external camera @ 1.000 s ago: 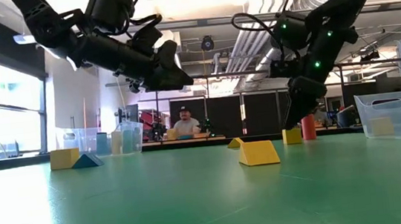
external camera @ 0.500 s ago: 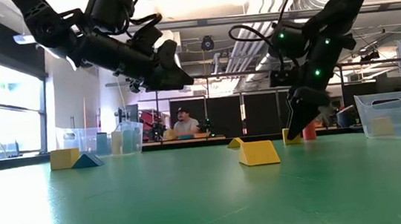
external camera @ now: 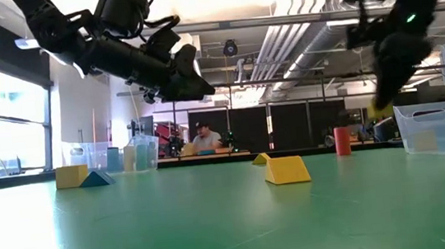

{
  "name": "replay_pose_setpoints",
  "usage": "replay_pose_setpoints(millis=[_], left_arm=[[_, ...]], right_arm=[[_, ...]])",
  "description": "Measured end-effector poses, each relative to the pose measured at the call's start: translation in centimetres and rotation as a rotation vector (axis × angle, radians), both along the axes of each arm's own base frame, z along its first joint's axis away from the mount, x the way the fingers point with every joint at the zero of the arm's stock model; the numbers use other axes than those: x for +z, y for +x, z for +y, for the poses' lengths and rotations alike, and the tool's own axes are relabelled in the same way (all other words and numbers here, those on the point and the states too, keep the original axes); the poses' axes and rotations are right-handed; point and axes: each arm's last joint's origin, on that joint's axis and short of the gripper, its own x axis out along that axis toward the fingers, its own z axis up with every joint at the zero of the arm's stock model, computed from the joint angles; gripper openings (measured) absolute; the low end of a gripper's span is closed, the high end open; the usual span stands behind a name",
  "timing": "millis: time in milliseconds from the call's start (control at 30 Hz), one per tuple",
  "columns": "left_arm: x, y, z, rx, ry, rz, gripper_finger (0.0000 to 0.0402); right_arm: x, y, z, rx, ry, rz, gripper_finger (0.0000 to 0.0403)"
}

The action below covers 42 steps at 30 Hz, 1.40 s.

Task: Sort blocks by size
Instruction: Put the top yellow cube block into the middle transparent bin

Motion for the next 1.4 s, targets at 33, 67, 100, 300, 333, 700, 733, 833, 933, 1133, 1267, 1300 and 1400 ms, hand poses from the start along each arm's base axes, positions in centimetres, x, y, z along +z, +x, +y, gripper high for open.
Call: replay_pose_setpoints(millis=[33, 67, 100, 300, 333, 700, 733, 833, 933, 1133, 1267, 1300, 1400], left_arm=[[0.0, 0.0, 0.0, 0.0, 0.0, -0.001, 0.0192], [0.0, 0.0, 0.0, 0.0, 0.0, -0.002, 0.0192], [0.0, 0.0, 0.0, 0.0, 0.0, -0.003, 0.0192], [0.2, 0.0, 0.0, 0.001, 0.003, -0.021, 0.0192], [0.2, 0.0, 0.0, 0.001, 0.003, -0.022, 0.0192], [0.2, 0.1, -0.1, -0.006, 0.01, -0.02, 0.0192], [0.2, 0.1, -0.1, -0.006, 0.01, -0.019, 0.0192], [0.2, 0.1, -0.1, -0.006, 0.011, -0.018, 0.0192], [0.2, 0.1, -0.1, -0.006, 0.011, -0.018, 0.0192], [0.2, 0.1, -0.1, -0.006, 0.012, -0.017, 0.0192], [0.2, 0.1, -0.1, -0.006, 0.012, -0.016, 0.0192], [0.2, 0.1, -0.1, -0.006, 0.012, -0.016, 0.0192], [0.2, 0.1, -0.1, -0.007, 0.012, -0.015, 0.0192]], right_arm=[[0.6, -0.5, 0.7, -0.018, 0.018, -0.017, 0.0128], [1.1, -0.9, 1.3, -0.03, 0.033, -0.029, 0.0128], [1.7, -1.4, 1.9, -0.045, 0.047, -0.035, 0.0128], [2.5, -3.7, 3.7, -0.29, 0.116, 0.013, 0.0128], [2.3, -3.9, 3.8, -0.332, 0.14, 0.03, 0.0128], [-0.9, -3.7, 3.8, -0.542, 0.185, 0.178, 0.0153], [-1.1, -3.6, 3.7, -0.553, 0.18, 0.186, 0.0154], [-1.3, -3.4, 3.5, -0.562, 0.165, 0.209, 0.0154], [-1.4, -3.3, 3.2, -0.563, 0.148, 0.213, 0.0155], [-1.4, -3.3, 3.1, -0.555, 0.146, 0.218, 0.0156], [-1.4, -3.3, 3.1, -0.554, 0.146, 0.218, 0.0157], [-1.4, -3.3, 3.1, -0.547, 0.144, 0.22, 0.0157], [-1.4, -3.3, 3.1, -0.539, 0.14, 0.22, 0.0158]])
